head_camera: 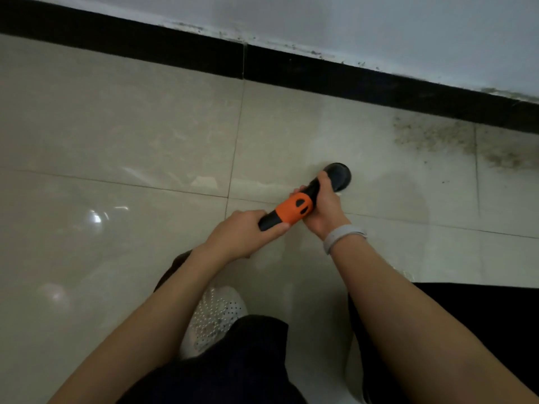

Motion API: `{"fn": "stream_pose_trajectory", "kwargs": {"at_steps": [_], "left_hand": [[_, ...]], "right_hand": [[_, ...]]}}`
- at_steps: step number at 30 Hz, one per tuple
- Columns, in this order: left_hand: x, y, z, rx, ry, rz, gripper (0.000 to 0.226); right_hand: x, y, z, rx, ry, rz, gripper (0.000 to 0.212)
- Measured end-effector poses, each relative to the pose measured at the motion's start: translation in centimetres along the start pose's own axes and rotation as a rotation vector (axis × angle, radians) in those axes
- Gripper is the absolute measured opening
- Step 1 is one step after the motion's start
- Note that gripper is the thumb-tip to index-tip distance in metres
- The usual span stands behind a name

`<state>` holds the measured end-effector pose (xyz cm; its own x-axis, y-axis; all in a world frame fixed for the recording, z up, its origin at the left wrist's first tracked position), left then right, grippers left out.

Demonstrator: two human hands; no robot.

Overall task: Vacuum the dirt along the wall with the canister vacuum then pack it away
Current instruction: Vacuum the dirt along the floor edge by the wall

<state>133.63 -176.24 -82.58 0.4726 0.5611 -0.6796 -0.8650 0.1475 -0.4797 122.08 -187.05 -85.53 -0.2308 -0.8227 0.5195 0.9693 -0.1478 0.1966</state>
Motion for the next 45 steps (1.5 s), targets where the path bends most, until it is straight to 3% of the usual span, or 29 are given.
{"fn": "stream_pose_trajectory", "kwargs": {"at_steps": [4,7,15,22,29,31,34,36,38,41,45], "left_hand": [[-4.5,2.6,-2.4,0.083,0.109,-0.122,0.044],[-3.4,2.3,-1.5,0.04,0.095,-0.178,0.044],[4.3,-2.0,3.5,-0.049,-0.149,0.129,0.043],[6.6,-2.4,5.4,-0.048,-0.228,0.291,0.032],[4.0,-2.0,2.6,-0.085,-0.222,0.177,0.029],[2.7,-2.0,1.5,-0.112,-0.201,0.102,0.033],[2.9,-2.3,1.6,-0.147,-0.221,0.101,0.026],[3.9,-2.7,2.8,-0.176,-0.231,0.117,0.021],[5.3,-2.9,4.4,-0.202,-0.243,0.14,0.019],[7.1,-2.7,6.6,-0.207,-0.252,0.149,0.023],[7.4,-1.5,7.6,-0.163,-0.231,0.097,0.03]], "right_hand": [[3.1,-4.3,-1.2,-0.066,-0.044,-0.161,0.027],[1.7,-4.0,-0.9,-0.055,-0.044,-0.178,0.03],[-7.2,4.8,2.6,0.138,0.13,-0.004,0.03],[-6.2,5.0,2.7,0.295,0.204,0.509,0.031],[-4.6,4.0,2.8,0.326,0.136,0.848,0.036],[-3.0,2.9,2.2,0.269,0.007,0.933,0.04],[1.4,-0.9,0.7,-0.078,-0.361,0.975,0.041],[3.0,-3.3,-0.1,-0.218,-0.505,1.165,0.038],[2.7,-5.2,-1.1,-0.241,-0.512,1.432,0.042],[0.3,-7.0,-1.7,-0.116,-0.462,1.76,0.058],[-0.7,-7.8,-1.9,-0.092,-0.455,1.808,0.059]]}}
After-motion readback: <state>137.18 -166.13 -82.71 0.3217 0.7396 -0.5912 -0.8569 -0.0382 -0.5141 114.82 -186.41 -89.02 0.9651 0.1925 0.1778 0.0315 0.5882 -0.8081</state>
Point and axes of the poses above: each hand's wrist, its own z-axis away from the middle knuckle, its own y-axis out of the palm, x = y × z, the point moved 6 cm from there along -z, towards the middle knuckle, and after that the axes turned 1 degree about z, right-handed, at the moved point
